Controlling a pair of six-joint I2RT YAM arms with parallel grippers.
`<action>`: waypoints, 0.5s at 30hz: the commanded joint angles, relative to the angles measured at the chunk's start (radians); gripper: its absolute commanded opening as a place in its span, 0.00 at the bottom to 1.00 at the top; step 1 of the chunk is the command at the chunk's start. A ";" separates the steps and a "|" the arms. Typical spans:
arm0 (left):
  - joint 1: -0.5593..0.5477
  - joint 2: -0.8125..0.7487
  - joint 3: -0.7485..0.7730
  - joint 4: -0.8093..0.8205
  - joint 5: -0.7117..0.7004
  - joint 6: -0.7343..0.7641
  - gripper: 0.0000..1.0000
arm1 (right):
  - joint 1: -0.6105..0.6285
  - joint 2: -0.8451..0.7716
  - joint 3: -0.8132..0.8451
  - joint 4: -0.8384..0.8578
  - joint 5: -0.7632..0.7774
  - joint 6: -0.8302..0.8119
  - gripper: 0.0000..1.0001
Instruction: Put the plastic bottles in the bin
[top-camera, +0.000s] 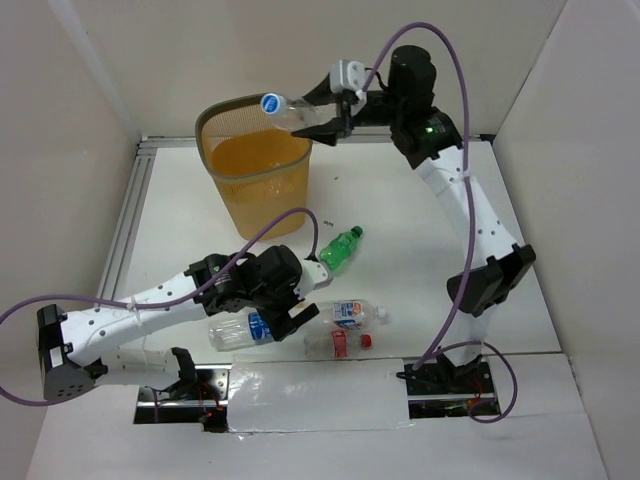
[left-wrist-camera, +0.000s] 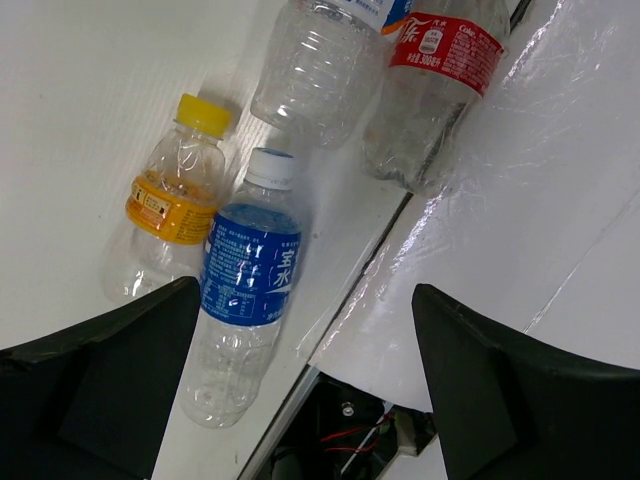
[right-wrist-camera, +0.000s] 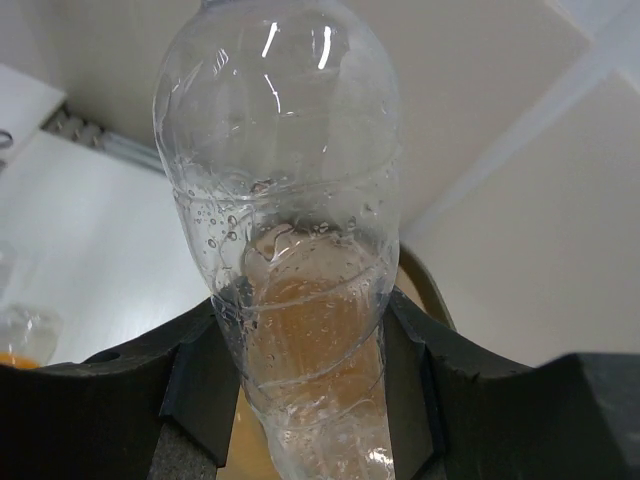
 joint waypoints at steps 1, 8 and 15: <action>-0.021 -0.010 -0.008 0.000 -0.040 -0.013 1.00 | 0.070 0.079 0.080 0.251 -0.012 0.273 0.40; -0.031 -0.010 -0.018 0.000 -0.088 -0.032 1.00 | 0.111 0.291 0.185 0.351 0.087 0.412 0.53; -0.031 0.080 -0.018 0.000 -0.106 0.052 1.00 | 0.041 0.451 0.315 0.345 0.157 0.608 1.00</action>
